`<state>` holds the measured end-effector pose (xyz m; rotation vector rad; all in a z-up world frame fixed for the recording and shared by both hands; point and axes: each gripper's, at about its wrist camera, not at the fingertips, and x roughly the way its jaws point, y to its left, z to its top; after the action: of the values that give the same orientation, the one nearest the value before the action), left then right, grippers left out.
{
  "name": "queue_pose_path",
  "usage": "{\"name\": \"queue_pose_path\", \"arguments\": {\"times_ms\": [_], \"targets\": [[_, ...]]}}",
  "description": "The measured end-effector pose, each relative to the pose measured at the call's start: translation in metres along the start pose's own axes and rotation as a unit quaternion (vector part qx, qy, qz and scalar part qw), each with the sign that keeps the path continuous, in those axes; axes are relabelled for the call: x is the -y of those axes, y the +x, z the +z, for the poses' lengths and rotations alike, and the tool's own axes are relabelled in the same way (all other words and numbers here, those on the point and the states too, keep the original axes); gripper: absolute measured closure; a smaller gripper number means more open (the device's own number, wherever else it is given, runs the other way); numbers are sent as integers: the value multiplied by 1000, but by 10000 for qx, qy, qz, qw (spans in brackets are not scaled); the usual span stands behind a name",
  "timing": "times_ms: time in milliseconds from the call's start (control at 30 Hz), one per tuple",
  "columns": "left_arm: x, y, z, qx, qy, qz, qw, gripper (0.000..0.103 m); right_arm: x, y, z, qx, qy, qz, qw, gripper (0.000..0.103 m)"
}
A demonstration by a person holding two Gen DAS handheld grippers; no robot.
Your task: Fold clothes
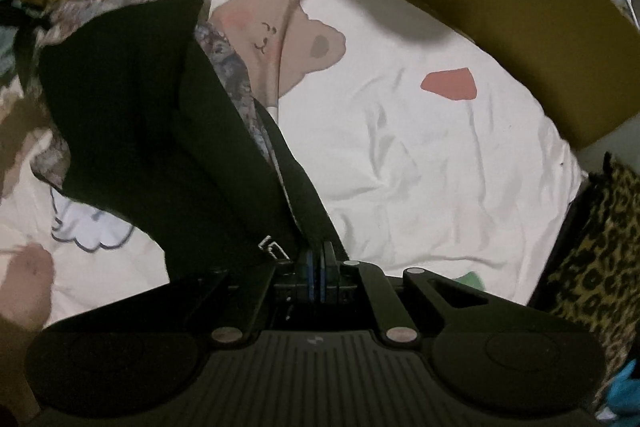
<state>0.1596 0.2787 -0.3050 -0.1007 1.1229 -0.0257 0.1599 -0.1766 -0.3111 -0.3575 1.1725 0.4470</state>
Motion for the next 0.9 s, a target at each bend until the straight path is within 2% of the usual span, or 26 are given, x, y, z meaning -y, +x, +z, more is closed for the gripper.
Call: {"name": "queue_pose_path", "arguments": {"times_ms": [133, 200, 267, 567, 900], "targets": [[-12, -16, -16, -187, -118, 232, 9995, 98, -5, -4, -7, 382, -241, -66, 9990, 102], [-22, -23, -25, -320, -341, 338, 9983, 98, -4, -8, -8, 481, -148, 87, 9987, 102], [-25, -29, -35, -418, -354, 487, 9973, 98, -5, -11, -10, 534, -197, 170, 9982, 102], [-24, -55, -65, -630, -318, 702, 9950, 98, 5, -21, -31, 606, 392, 376, 9967, 102], [-37, -86, -111, -872, -575, 814, 9912, 98, 10, -35, -55, 486, 868, 554, 9935, 103]]}}
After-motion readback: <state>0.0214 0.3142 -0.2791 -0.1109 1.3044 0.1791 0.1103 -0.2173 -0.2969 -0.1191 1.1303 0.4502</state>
